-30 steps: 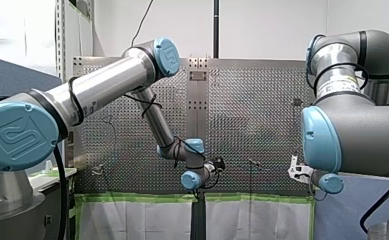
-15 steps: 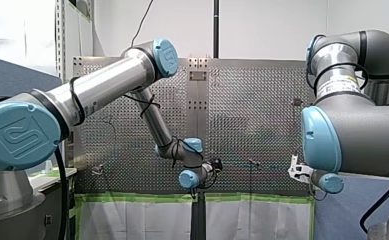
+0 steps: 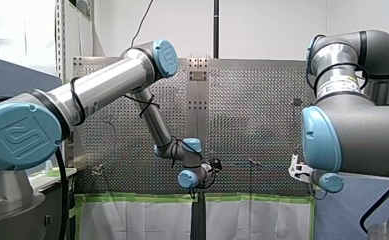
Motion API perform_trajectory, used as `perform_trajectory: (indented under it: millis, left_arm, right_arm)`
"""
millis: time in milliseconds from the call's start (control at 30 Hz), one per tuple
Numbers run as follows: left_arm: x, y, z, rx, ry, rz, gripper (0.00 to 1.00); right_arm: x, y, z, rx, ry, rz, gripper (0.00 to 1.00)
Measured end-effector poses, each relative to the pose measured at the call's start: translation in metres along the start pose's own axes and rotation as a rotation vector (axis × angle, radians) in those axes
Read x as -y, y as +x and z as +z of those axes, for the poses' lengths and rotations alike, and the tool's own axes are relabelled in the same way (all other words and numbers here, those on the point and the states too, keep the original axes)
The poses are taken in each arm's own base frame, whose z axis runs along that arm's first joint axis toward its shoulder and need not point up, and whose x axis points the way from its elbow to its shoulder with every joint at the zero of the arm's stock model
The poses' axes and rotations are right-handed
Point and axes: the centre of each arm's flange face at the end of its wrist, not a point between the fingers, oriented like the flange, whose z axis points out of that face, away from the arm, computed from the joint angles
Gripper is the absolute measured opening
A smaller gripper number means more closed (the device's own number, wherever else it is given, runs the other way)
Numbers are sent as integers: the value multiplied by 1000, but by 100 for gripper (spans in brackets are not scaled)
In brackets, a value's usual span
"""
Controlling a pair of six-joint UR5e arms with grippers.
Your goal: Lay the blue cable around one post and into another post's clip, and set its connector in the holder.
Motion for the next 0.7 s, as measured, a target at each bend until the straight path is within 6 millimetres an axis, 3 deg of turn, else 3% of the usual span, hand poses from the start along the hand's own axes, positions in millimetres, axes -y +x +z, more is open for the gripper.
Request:
perform_trajectory:
  millis: [200, 433, 700]
  left_arm:
    - [-1, 7, 0, -14, 10, -15, 0]
    - [-4, 30, 2, -47, 19, -26, 0]
    - [-9, 29, 10, -36, 28, -59, 0]
  right_arm:
    - [1, 0, 1, 0, 3, 1, 0]
    - [2, 0, 1, 0, 4, 0, 0]
    - [2, 0, 2, -3, 7, 0, 0]
